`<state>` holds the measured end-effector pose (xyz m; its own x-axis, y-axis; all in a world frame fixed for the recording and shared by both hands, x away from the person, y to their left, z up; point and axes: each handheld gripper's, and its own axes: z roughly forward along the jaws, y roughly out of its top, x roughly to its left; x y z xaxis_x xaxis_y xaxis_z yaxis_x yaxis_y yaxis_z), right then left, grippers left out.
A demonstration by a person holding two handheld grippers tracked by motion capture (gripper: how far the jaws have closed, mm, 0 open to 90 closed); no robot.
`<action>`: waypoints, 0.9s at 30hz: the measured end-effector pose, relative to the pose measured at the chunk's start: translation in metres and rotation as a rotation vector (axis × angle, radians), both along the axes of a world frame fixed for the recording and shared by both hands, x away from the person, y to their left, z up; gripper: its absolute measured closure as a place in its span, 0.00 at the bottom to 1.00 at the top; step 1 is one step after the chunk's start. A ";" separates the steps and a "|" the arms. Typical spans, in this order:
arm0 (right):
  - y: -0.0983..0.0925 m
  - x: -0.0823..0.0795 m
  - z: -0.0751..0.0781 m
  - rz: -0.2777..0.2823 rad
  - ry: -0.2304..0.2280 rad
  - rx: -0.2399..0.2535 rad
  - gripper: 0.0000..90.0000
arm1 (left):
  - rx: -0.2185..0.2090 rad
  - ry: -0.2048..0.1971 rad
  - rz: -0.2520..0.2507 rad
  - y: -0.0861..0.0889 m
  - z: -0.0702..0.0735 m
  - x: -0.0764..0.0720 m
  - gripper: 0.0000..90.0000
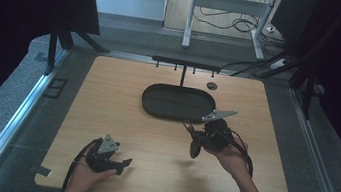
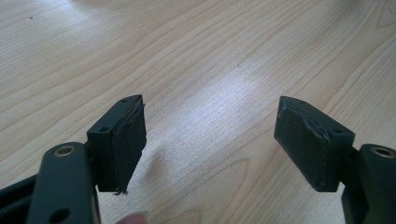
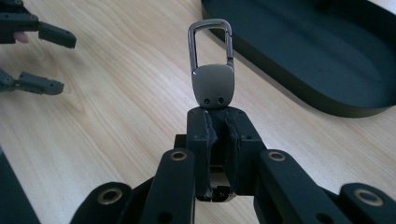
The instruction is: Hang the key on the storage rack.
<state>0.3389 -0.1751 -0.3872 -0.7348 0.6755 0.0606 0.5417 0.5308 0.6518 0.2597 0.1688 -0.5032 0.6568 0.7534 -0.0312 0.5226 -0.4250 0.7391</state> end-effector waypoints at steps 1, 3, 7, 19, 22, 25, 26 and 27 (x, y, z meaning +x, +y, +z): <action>0.000 0.000 0.000 -0.001 0.000 0.001 0.90 | 0.000 0.000 0.000 0.000 0.000 0.000 0.28; -0.001 0.002 0.001 -0.011 -0.006 0.004 0.90 | 0.000 0.000 0.000 0.000 0.000 0.000 0.28; -0.005 0.006 0.004 -0.024 -0.018 0.014 0.90 | 0.005 0.002 -0.003 0.000 0.000 0.000 0.28; -0.009 0.016 0.012 -0.060 -0.036 0.034 0.90 | 0.005 0.003 -0.005 -0.001 -0.001 0.000 0.28; -0.009 0.020 0.013 -0.068 -0.039 0.031 0.90 | 0.005 0.004 -0.005 -0.001 -0.001 0.000 0.28; -0.010 0.023 0.014 -0.079 -0.043 0.034 0.90 | 0.004 0.005 -0.002 0.000 -0.002 0.001 0.28; -0.010 0.024 0.014 -0.081 -0.045 0.036 0.90 | 0.004 0.005 -0.001 0.001 -0.002 0.001 0.28; -0.011 0.025 0.015 -0.087 -0.045 0.040 0.90 | 0.003 0.005 0.000 0.001 -0.002 0.001 0.28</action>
<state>0.3639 -0.1862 -0.3720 -0.6759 0.7348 0.0572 0.5543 0.4557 0.6965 0.2607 0.1695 -0.5050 0.6563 0.7538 -0.0323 0.5266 -0.4270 0.7351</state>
